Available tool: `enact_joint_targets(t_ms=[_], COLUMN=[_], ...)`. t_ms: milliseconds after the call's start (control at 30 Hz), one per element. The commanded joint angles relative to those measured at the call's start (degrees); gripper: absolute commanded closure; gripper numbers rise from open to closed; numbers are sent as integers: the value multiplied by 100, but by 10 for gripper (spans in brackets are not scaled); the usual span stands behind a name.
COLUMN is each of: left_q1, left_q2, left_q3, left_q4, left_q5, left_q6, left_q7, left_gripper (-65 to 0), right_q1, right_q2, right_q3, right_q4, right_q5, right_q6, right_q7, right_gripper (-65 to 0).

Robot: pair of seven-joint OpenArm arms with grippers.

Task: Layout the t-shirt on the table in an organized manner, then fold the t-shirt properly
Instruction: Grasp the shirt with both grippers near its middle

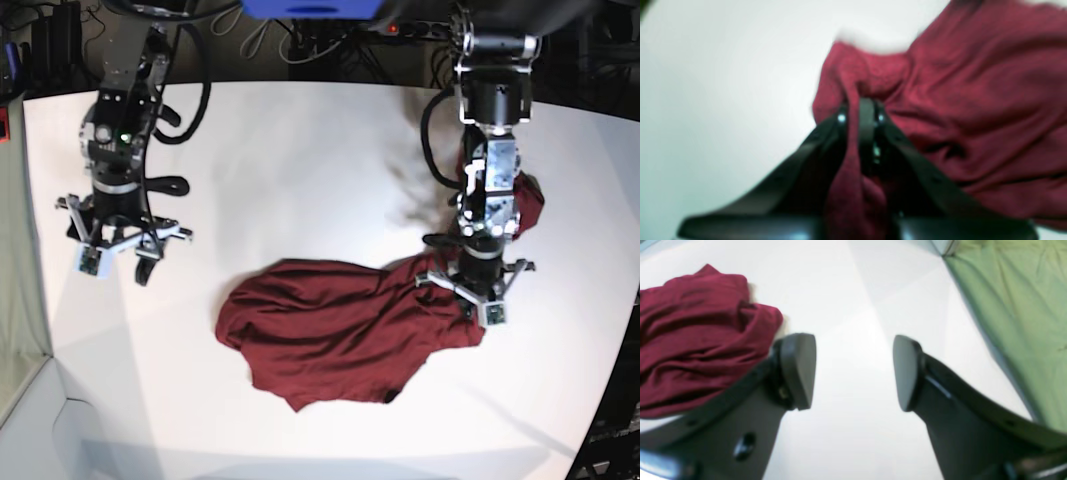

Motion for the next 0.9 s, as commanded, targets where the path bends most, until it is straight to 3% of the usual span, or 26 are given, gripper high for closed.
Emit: enact_joint_targets(t_ms=[0, 233, 500, 700, 767, 867], left_q1=[6, 1307, 2239, 2670, 2802, 2986], left_q2=[-23, -23, 109, 83, 83, 83], left_q3=[-4, -4, 102, 462, 488, 541], left_q4=[456, 1950, 2038, 2108, 2240, 2442], left_q5=[1, 1, 1, 10, 10, 10], left_q6=[12, 12, -32, -32, -32, -32], left_q7=[-210, -210, -210, -210, -210, -210], left_gripper=[0, -1, -5, -7, -41, -176], right_q1=[162, 443, 646, 830, 936, 1182], right_q2=[12, 12, 12, 38, 126, 284], right_q3=[-10, -107, -678, -1531, -1926, -2498], right_q4=[106, 97, 97, -308, -642, -1081], right_q5=[2, 2, 2, -7, -7, -7], right_q6=[3, 12, 12, 12, 12, 12], right_q7=[205, 205, 205, 205, 205, 205], right_gripper=[-370, -370, -370, -372, -372, -372])
